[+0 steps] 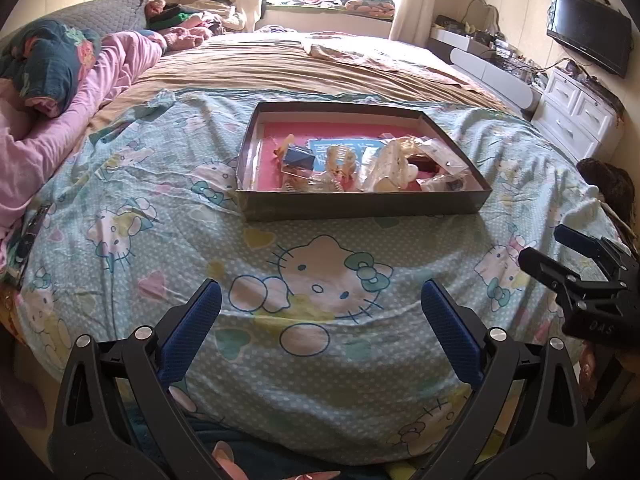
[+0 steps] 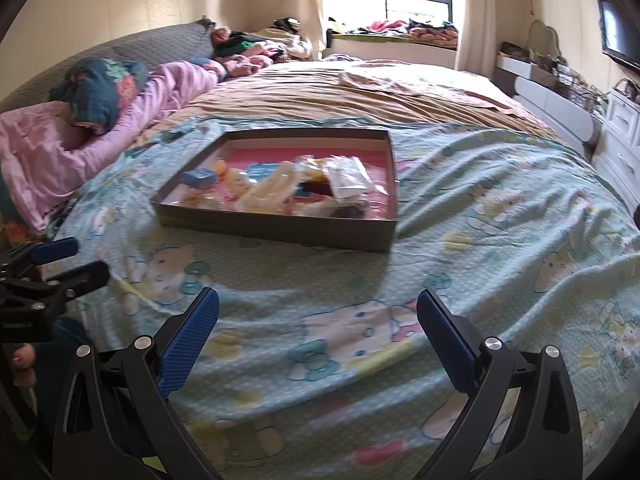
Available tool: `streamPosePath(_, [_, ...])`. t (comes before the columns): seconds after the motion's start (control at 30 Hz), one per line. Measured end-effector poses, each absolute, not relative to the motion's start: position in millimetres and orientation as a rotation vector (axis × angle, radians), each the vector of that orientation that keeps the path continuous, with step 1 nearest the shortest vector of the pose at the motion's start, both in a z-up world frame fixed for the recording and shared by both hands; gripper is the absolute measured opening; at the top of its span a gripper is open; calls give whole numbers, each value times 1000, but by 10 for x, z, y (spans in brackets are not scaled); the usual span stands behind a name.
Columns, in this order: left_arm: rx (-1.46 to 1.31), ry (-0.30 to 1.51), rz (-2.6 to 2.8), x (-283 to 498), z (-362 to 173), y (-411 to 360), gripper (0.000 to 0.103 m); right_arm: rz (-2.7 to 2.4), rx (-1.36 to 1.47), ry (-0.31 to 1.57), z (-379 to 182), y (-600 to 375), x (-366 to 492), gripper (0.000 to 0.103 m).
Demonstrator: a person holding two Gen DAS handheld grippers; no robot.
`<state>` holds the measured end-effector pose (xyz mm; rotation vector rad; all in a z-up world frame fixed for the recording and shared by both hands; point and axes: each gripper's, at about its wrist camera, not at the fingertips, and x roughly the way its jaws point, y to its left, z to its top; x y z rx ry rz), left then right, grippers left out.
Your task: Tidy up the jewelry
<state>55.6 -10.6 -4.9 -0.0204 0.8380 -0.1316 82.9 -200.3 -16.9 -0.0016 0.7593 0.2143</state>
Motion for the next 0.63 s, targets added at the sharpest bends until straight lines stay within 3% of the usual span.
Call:
streamPosePath(0.27, [-63,889,-40,807,-166,129,93,87,38,775,-266,-2401,1094,98])
streamPosePath(0.63, [-184,1016,320,1898,-539,1365,93,-331,108,804,-555,-3819,1998,98])
